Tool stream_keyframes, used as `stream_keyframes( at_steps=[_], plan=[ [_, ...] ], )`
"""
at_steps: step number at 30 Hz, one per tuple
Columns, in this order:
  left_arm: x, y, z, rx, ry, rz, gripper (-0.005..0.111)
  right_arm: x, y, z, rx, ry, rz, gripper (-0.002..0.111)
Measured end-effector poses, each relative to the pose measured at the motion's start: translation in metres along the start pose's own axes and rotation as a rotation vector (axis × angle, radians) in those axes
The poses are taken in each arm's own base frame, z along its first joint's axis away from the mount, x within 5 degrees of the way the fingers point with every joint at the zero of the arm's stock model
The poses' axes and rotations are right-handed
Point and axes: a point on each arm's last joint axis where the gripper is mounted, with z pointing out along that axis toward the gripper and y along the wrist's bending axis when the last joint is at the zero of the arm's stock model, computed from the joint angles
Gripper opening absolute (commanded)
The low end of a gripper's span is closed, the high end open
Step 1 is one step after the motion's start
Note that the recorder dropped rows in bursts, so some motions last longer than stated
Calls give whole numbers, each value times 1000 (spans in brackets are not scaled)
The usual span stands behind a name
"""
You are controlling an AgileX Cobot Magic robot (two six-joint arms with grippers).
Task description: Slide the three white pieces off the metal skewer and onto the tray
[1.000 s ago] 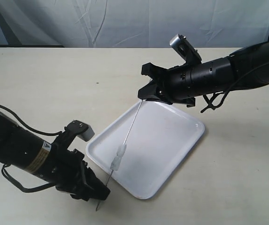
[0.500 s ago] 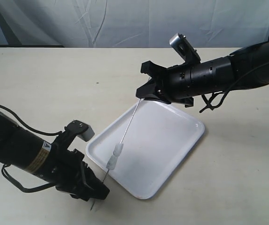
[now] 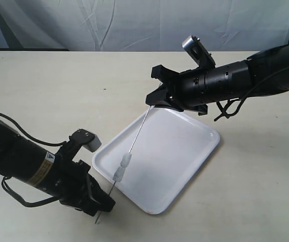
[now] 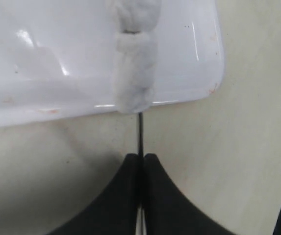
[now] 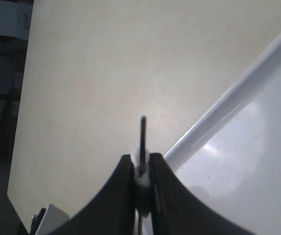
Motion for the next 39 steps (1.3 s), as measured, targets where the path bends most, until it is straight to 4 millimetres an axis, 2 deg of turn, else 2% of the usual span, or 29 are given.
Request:
stream_keyframes(
  at_steps=[16,28,33,39],
  plan=[
    [-1,-9,0,96,-9,-32,0,-1,0,0,6,-9,2,2],
    [-3,-9,-1,101,-23,-63,0,-4,-3,0,45,-50,19,2],
    [-4,-9,-1,100,-27,-68,0,-5,-4,0,50,-53,20,14],
    [-2,-9,-1,105,-10,-44,0,-7,-6,0,74,-78,30,15]
  ],
)
